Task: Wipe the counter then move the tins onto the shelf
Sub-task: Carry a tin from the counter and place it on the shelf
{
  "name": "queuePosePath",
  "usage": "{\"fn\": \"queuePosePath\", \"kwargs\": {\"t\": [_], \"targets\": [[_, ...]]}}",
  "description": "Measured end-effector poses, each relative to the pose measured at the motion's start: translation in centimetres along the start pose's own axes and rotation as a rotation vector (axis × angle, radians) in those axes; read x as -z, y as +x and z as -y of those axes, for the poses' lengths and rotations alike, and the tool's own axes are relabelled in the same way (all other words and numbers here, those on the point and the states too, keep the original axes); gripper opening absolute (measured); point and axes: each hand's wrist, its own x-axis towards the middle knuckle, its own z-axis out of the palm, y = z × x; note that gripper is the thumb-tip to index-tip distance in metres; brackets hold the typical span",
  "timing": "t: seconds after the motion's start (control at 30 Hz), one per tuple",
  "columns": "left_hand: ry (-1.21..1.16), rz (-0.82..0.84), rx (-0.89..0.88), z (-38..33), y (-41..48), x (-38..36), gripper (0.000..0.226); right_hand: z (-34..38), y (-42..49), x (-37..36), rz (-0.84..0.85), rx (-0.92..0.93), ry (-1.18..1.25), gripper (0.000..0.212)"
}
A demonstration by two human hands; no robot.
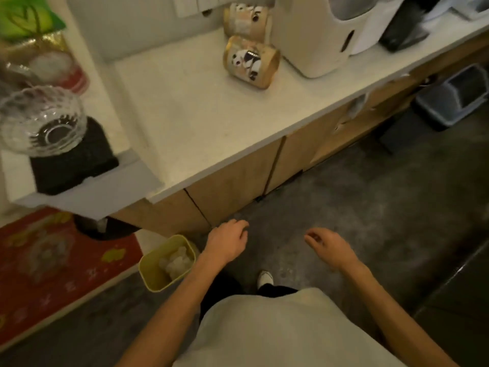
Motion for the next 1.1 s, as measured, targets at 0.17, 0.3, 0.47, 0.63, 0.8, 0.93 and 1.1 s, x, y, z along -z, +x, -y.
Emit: {"fn": "queuePosePath", "kwargs": {"t": [0.17, 0.3, 0.47, 0.63, 0.8, 0.93, 1.1], "targets": [[-0.043, -0.005, 0.002, -2.5, 4.3, 3.8, 0.035, -3.9, 3.1, 5.1, 0.002, -0.118, 0.105, 0.023], [-0.193, -0.032, 0.054, -2.6, 9.2, 7.5, 0.034, -0.7, 9.0, 8.2, 0.022, -0.096, 0.204, 0.021], [-0.399, -0.13, 0.096, -2.1, 15.9, 13.5, 0.035, 7.3, 17.6, 13.6, 0.055, 0.119, 0.222, 0.025], [-0.582, -0.192, 0.191, -1.7, 20.7, 18.8, 0.038, 15.7, 25.3, 22.0, -0.082, 0.31, 0.327, 0.026], [-0.658, -0.108, 0.283, -2.3, 25.9, 22.5, 0.042, 20.4, 32.4, 28.0, -0.207, 0.346, 0.34, 0.024], [-0.76, -0.172, 0.394, -3.3, 30.9, 25.6, 0.039, 21.8, 39.6, 31.1, -0.096, 0.35, 0.214, 0.037], [-1.039, -0.239, 0.514, -5.4, 35.7, 26.7, 0.04, 22.1, 46.1, 32.2, 0.123, 0.273, 0.119, 0.064]]}}
